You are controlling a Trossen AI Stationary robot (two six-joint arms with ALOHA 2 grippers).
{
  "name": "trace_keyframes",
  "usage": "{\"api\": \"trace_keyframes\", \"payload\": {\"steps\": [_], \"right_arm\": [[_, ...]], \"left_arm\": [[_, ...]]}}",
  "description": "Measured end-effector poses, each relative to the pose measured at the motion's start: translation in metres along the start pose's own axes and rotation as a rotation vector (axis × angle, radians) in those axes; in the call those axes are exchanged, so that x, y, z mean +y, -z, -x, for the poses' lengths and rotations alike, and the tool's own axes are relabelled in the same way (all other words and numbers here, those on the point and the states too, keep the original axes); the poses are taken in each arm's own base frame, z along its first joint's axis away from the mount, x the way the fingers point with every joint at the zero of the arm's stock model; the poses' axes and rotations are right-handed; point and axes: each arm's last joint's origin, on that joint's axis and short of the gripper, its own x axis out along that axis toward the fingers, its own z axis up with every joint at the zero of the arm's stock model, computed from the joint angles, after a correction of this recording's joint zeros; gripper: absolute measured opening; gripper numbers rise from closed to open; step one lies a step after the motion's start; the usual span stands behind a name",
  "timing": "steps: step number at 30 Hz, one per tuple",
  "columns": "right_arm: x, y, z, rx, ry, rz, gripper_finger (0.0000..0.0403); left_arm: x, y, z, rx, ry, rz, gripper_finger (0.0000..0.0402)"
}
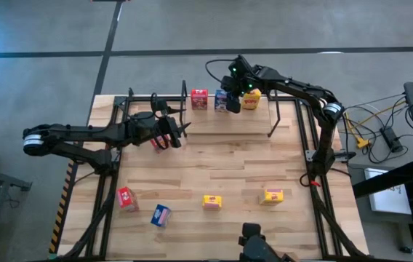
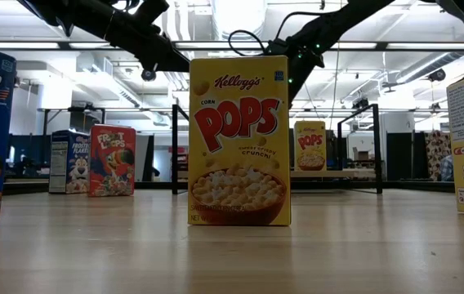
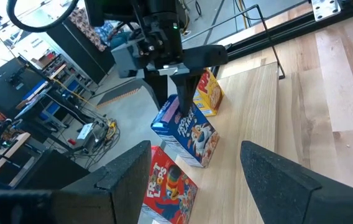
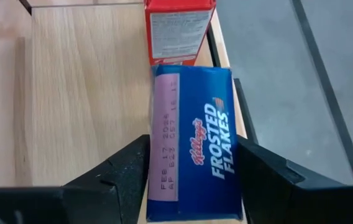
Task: Stack cereal on shelf
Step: Adjust the blue cereal box on the shelf
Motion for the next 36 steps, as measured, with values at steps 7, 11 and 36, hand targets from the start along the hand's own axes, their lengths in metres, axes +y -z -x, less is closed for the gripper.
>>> {"api": "trace_keyframes", "payload": {"steps": [7, 11, 36], "right_arm": [[-0.001, -0.001, 0.000, -0.011, 0.007, 0.020, 0.0180], [-0.001, -0.001, 0.000, -0.014, 0.010, 0.042, 0.0171], [-0.024, 0.015, 0.004, -0.036, 0.015, 0.126, 0.0168]], "left_arm": [[0.000, 0.000, 0.000, 0.000, 0.000, 0.000, 0.0231], [0.000, 0.000, 0.000, 0.000, 0.000, 0.000, 0.0231], [0.000, 0.000, 0.000, 0.001, 0.000, 0.000, 0.0231]]}}
